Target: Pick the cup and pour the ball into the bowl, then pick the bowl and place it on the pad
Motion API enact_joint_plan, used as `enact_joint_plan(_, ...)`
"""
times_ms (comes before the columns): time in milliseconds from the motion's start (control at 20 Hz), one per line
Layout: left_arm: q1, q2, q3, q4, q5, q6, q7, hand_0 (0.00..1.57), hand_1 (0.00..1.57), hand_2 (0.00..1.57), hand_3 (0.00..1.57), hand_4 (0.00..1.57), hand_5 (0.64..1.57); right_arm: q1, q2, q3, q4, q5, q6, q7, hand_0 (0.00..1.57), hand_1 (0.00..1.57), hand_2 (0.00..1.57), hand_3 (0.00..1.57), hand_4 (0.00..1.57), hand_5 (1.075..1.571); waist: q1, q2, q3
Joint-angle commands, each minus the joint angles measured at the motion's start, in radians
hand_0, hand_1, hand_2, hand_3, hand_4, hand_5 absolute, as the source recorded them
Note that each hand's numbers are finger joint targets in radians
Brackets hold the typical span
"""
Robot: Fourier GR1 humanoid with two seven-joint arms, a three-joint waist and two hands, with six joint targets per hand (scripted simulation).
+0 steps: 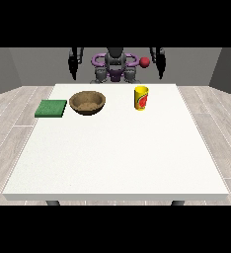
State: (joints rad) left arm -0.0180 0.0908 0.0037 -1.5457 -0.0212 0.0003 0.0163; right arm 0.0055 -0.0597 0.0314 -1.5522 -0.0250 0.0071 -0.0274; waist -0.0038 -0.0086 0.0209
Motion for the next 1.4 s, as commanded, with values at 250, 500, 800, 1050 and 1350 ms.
enact_joint_plan(250,-0.027,0.046,0.013,-0.111,0.016,-0.014,0.102,0.00,0.00,0.00,0.00,0.00,1.557,-0.014,-0.049,-0.017,-0.106,-0.001,-0.005,0.107,0.00,0.00,0.00,0.00,0.00,1.569,-0.011,-0.282,-0.0199)
enact_joint_plan(500,-0.134,0.059,0.146,-0.201,0.201,-0.013,0.253,0.00,0.00,0.00,0.00,0.00,1.554,0.045,-0.205,-0.224,-0.088,-0.227,0.205,0.057,0.00,0.00,0.00,0.00,0.00,1.570,-0.031,-0.175,-0.0203)
enact_joint_plan(800,-0.093,0.104,0.263,-0.054,0.250,-0.119,-0.044,0.00,0.00,0.00,0.00,0.00,1.544,-0.017,-0.163,-0.223,-0.145,-0.221,0.177,0.051,0.00,0.00,0.00,0.00,0.00,1.570,-0.053,-0.019,-0.0213)
enact_joint_plan(1050,-0.202,0.070,0.219,-0.004,0.183,-0.055,-0.090,0.00,0.00,0.00,0.00,0.00,1.528,-0.039,-0.119,-0.176,-0.105,-0.146,0.167,-0.027,0.00,0.00,0.00,0.00,0.00,1.570,-0.065,0.052,-0.0210)
enact_joint_plan(1350,-0.134,0.024,0.200,0.157,0.120,-0.087,-0.367,0.00,0.00,0.00,0.00,0.00,1.526,-0.021,-0.144,-0.233,-0.016,-0.176,0.243,-0.152,0.00,0.00,0.00,0.00,0.00,1.571,-0.075,0.111,-0.0210)
